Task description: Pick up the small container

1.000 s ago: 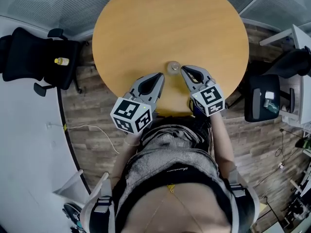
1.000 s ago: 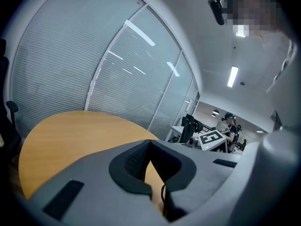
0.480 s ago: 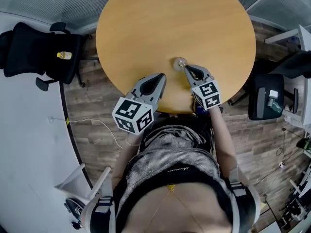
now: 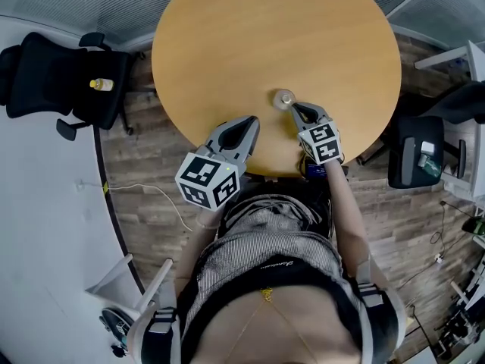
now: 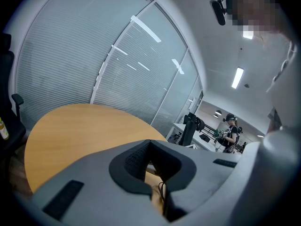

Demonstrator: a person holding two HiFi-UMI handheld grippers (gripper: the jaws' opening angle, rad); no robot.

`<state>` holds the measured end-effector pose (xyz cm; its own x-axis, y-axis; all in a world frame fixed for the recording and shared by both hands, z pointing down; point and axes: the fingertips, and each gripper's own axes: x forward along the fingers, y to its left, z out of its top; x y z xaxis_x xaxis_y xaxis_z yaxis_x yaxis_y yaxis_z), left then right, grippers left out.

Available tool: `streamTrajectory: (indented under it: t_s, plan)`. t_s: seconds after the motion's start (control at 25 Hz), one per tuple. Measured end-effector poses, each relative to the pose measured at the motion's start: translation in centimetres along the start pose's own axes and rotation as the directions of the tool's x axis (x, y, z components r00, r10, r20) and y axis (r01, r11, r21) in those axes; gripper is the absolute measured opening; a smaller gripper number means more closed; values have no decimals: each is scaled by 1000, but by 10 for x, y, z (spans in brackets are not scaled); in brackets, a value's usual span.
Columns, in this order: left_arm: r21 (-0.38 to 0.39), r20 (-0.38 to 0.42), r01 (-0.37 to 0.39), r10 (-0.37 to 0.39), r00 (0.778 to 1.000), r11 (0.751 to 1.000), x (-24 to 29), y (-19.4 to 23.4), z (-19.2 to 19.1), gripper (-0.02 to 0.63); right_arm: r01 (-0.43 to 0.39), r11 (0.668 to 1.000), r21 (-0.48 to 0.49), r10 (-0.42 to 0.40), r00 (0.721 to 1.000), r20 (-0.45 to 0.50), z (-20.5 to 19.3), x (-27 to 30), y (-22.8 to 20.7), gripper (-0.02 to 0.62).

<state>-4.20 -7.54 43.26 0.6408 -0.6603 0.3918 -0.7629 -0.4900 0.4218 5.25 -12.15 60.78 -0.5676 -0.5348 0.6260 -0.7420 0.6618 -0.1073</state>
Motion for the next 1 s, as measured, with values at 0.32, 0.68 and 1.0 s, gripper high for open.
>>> streamTrajectory:
  t_s: [0.32,0.68,1.0]
  plan:
    - [-3,2,6,-6,1000,1000,0,-1,0,6,-10,1000,1,10,999,-36,-8,6,0,25]
    - [-9,9,16,-16,1000,1000,1,-5,2,6,-31,999,-14,30,998,-49,-5,8,-1,25]
    - [-8,0,22,-22,1000,1000,7,-4,3,6,-52,999,-2,51,997,-63,-8,9,-3,25]
